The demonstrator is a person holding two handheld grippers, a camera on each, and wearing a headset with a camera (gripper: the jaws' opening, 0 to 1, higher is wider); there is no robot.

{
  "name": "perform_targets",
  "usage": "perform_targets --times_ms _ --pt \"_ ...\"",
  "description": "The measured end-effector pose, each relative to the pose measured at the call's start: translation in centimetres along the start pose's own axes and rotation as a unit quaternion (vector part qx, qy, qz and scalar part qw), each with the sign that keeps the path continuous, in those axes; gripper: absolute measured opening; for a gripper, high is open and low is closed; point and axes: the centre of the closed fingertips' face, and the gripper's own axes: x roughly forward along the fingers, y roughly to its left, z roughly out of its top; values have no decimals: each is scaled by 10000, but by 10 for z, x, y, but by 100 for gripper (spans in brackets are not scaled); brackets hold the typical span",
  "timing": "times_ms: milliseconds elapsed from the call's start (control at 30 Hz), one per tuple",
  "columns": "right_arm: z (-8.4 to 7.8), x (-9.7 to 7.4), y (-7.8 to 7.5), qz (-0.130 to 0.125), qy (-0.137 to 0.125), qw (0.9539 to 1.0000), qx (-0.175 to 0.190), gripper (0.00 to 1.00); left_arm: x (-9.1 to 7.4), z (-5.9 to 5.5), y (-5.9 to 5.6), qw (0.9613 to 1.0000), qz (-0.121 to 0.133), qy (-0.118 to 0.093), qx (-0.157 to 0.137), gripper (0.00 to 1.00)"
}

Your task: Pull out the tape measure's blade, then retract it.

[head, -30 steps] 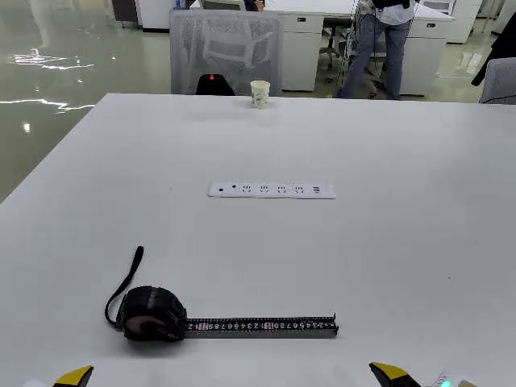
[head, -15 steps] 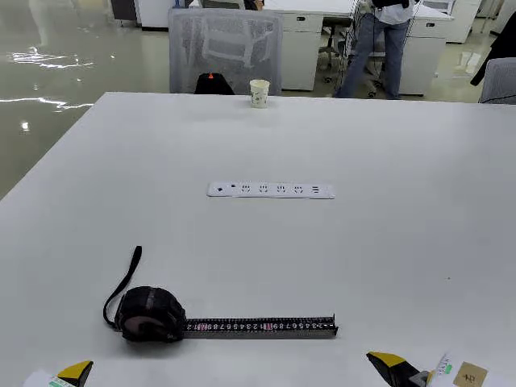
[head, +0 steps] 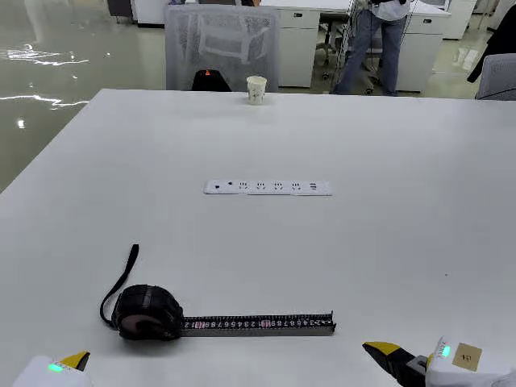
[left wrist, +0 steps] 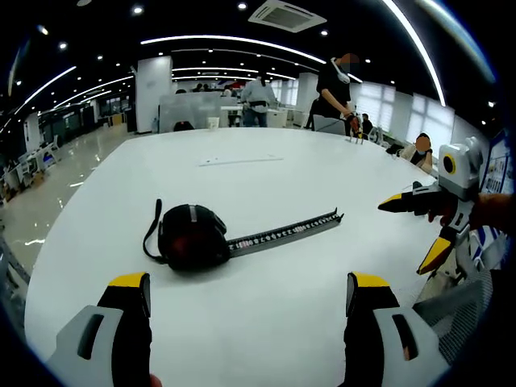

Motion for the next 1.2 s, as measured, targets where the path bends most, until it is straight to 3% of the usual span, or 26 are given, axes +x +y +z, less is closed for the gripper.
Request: perform_targets --times_ms 333,1200 --pt "0 3 -11 244 63 9994 -216 94 11 3 8 9999 93 -38 -68 99" --pt "-4 17 -53 469 408 9949 -795 85 39 13 29 9995 288 -60 -148 99"
